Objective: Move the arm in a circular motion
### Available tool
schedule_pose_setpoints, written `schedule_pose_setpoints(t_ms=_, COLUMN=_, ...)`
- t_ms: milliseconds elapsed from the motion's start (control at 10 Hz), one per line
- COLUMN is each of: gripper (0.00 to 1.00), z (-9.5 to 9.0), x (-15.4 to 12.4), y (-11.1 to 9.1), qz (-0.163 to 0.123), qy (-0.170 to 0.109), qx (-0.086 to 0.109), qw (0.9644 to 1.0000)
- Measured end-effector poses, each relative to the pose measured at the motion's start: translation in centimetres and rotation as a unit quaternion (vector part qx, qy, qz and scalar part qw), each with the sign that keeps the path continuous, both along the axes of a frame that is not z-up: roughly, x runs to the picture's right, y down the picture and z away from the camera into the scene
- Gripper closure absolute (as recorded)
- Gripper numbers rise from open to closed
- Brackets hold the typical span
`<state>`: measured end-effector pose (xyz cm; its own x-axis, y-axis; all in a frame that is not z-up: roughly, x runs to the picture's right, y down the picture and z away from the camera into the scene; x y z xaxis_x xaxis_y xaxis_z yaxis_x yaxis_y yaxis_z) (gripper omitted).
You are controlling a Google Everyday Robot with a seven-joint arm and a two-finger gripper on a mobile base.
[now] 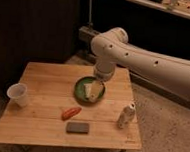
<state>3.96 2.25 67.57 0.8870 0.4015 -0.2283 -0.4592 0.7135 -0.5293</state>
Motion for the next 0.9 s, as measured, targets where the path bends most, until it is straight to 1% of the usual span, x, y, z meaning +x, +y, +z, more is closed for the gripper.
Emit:
schedule_pose_setpoints(t_ms=200, gripper=0.03, z=1.5, x=1.5, y=-1.9, qz=0.04, qy=0.002, qx=0.011, qw=0.9991)
schedule_pose_setpoints(t_ms=400, gripper=0.03, z=3.6, x=3.0, y=-4.4, qz=0.077, qy=0.005, qx=0.02, qw=0.9968)
schedule_pose_setpoints(t_ms=500, gripper=0.03, z=4.9, x=4.1, y=-6.0, qz=0.105, qy=0.013, qx=0.029, qw=0.994)
schedule_pose_setpoints(t_ms=600, gripper=0.03, z=5.6, x=5.1, y=-7.0, qz=0.134, qy=0.026, qx=0.039, qw=0.99)
schedule_pose_setpoints(t_ms=700, gripper=0.03, z=5.8, x=5.7, y=-7.5, qz=0.151, qy=0.033, qx=0.046, qw=0.987)
schedule_pose_setpoints(t_ms=800, gripper=0.03, z=5.7, x=7.6, y=-8.2, qz=0.181, qy=0.049, qx=0.062, qw=0.9803)
schedule_pose_setpoints(t_ms=900, gripper=0.03, z=5.3, x=9.2, y=-8.3, qz=0.196, qy=0.059, qx=0.073, qw=0.976)
